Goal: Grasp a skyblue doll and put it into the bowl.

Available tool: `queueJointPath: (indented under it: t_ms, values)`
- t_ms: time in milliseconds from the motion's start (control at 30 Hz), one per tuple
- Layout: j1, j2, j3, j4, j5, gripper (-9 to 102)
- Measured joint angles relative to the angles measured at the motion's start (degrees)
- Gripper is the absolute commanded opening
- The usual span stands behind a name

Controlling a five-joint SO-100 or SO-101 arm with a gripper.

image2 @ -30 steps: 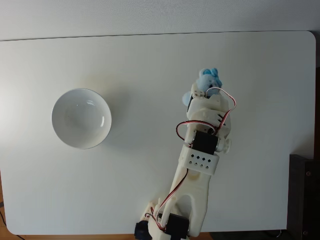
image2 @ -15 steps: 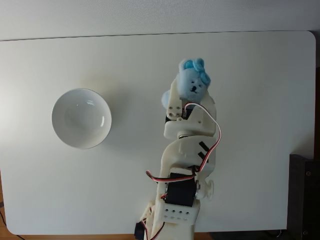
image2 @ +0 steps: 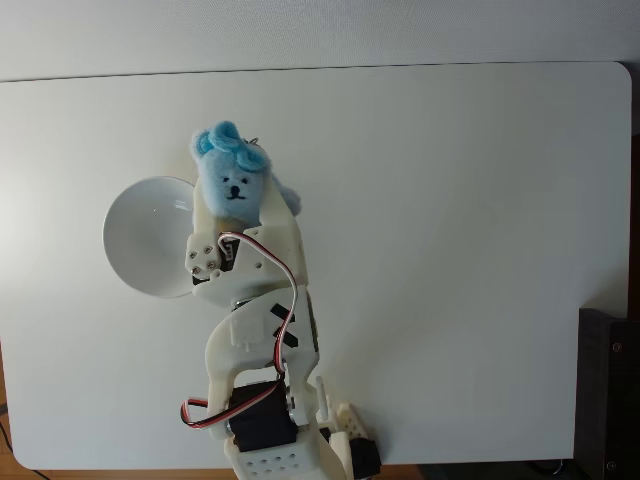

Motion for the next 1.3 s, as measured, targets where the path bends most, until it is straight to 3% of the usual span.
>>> queueJointPath:
  t_ms: [367,800,1300]
  values:
    - [-9.58,-3.6,-2.29,-1.41,0.0,0]
    - [-17.67,-17.84,-2.37,-18.81,0.0,0]
    - [-24.35,-24.96,-1.23,-20.13,-7.73,0]
